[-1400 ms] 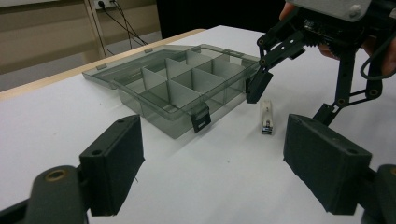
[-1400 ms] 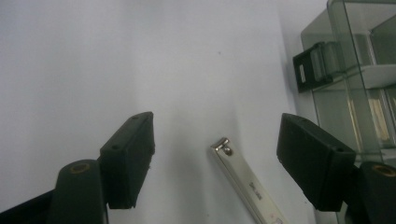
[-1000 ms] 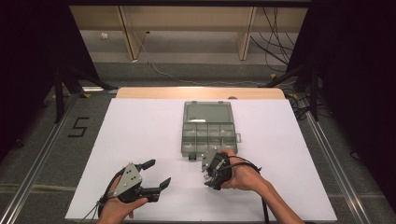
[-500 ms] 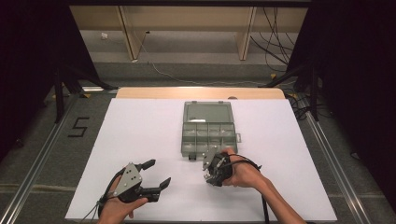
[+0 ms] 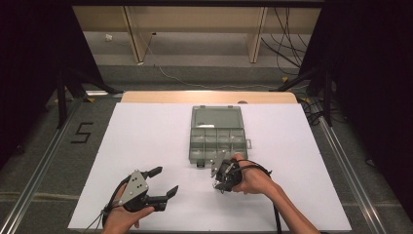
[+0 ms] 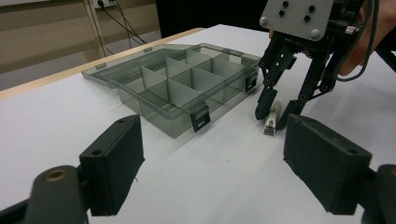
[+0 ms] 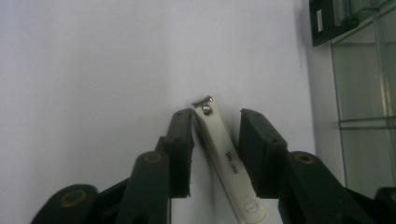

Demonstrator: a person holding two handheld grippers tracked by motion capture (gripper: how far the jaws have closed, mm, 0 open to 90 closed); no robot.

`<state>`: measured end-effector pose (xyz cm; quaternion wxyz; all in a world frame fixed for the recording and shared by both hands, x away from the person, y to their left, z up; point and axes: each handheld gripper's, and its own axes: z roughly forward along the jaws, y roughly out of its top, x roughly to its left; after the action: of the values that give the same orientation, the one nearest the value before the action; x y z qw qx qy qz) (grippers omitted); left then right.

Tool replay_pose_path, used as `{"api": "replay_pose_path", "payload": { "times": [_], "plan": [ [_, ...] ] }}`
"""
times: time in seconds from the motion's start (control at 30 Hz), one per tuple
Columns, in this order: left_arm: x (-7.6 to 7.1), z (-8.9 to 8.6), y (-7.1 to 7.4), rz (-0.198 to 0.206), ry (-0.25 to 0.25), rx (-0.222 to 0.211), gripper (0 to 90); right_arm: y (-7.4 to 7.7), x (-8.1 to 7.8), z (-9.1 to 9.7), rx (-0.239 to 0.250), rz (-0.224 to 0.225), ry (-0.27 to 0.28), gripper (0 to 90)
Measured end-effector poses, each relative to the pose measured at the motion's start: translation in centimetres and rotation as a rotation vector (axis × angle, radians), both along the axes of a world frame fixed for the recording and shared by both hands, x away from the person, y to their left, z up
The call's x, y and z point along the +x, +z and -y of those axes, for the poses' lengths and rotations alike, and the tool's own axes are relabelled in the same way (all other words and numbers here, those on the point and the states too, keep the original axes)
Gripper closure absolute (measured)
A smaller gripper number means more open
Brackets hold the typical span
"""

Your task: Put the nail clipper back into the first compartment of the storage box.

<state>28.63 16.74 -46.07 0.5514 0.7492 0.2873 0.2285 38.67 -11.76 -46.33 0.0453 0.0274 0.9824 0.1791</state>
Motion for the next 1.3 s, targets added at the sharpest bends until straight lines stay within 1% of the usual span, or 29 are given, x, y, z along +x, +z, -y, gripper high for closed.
{"api": "replay_pose_path", "payload": {
  "times": [0.03,0.07,0.1,0.23,0.27,0.3,0.37,0.47,0.5,0.6,0.67,0.77,0.83,0.9,0.93,0.97,1.03,1.1,1.13,1.17,1.27,1.3],
  "plan": [
    [0.0,0.0,0.0,0.002,-0.002,0.003,19.7,0.0,0.0,0.0,0.0,0.0,0.0,68.4],
    [0.0,0.0,0.0,0.001,-0.002,0.004,19.7,0.0,-0.1,0.0,0.0,-0.004,0.007,71.1],
    [0.0,0.0,0.0,0.001,-0.003,0.003,19.7,0.0,-0.1,0.0,0.0,-0.004,0.007,71.1],
    [0.0,0.0,0.0,-0.004,-0.006,0.009,19.7,0.0,-0.3,-0.3,-0.015,-0.003,0.009,76.3],
    [0.0,0.0,0.0,0.0,-0.013,0.016,19.7,0.0,-0.3,-0.3,-0.015,-0.003,0.009,76.3],
    [0.0,0.1,-0.1,-0.008,-0.009,0.01,19.7,0.1,-0.4,-0.3,-0.017,0.002,0.007,76.4],
    [0.0,0.1,-0.1,-0.011,-0.017,0.009,19.7,0.1,-0.5,-0.4,-0.023,0.006,0.001,76.6],
    [0.0,0.2,-0.2,-0.013,-0.018,0.023,19.7,0.1,-0.6,-0.4,-0.027,0.009,-0.002,76.9],
    [0.0,0.2,-0.2,-0.017,-0.017,0.022,19.7,0.2,-0.7,-0.5,-0.035,0.025,0.002,77.1],
    [0.0,0.2,-0.2,-0.021,-0.019,0.022,19.7,0.2,-0.9,-0.7,-0.038,0.031,-0.004,77.1],
    [0.0,0.3,-0.3,-0.025,-0.022,0.016,19.7,0.2,-1.0,-0.9,-0.029,0.029,-0.01,77.1],
    [0.0,0.3,-0.3,-0.025,-0.025,0.023,19.7,0.4,-1.0,-1.0,-0.014,0.049,-0.007,77.2],
    [-0.1,0.3,-0.3,-0.031,-0.024,0.019,19.7,0.6,-1.0,-1.0,0.009,0.056,-0.008,77.2],
    [-0.1,0.3,-0.3,-0.031,-0.025,0.019,19.7,1.0,-1.0,-0.8,0.033,0.066,-0.024,77.2],
    [-0.1,0.3,-0.3,-0.03,-0.025,0.02,19.7,1.4,-1.0,-0.6,0.067,0.055,-0.046,77.2],
    [-0.1,0.3,-0.3,-0.031,-0.024,0.02,19.7,1.4,-1.0,-0.6,0.067,0.055,-0.046,77.2],
    [-0.1,0.3,-0.3,-0.029,-0.027,0.02,19.7,1.7,-0.8,-0.4,0.097,0.064,-0.043,77.2],
    [-0.1,0.3,-0.3,-0.029,-0.024,0.019,19.7,2.3,-0.8,-0.1,0.119,0.073,-0.063,77.2],
    [-0.1,0.3,-0.3,-0.03,-0.023,0.019,19.8,2.4,-0.7,0.0,0.146,0.075,-0.071,77.2],
    [0.0,0.3,-0.3,-0.028,-0.024,0.021,19.7,2.5,-0.7,0.1,0.182,0.095,-0.087,77.2],
    [0.0,0.3,-0.3,-0.027,-0.024,0.022,19.7,3.2,-0.7,0.4,0.263,0.089,-0.101,77.2],
    [0.0,0.3,-0.3,-0.03,-0.022,0.019,19.7,3.4,-0.7,0.5,0.286,0.079,-0.103,77.2]
  ]
}}
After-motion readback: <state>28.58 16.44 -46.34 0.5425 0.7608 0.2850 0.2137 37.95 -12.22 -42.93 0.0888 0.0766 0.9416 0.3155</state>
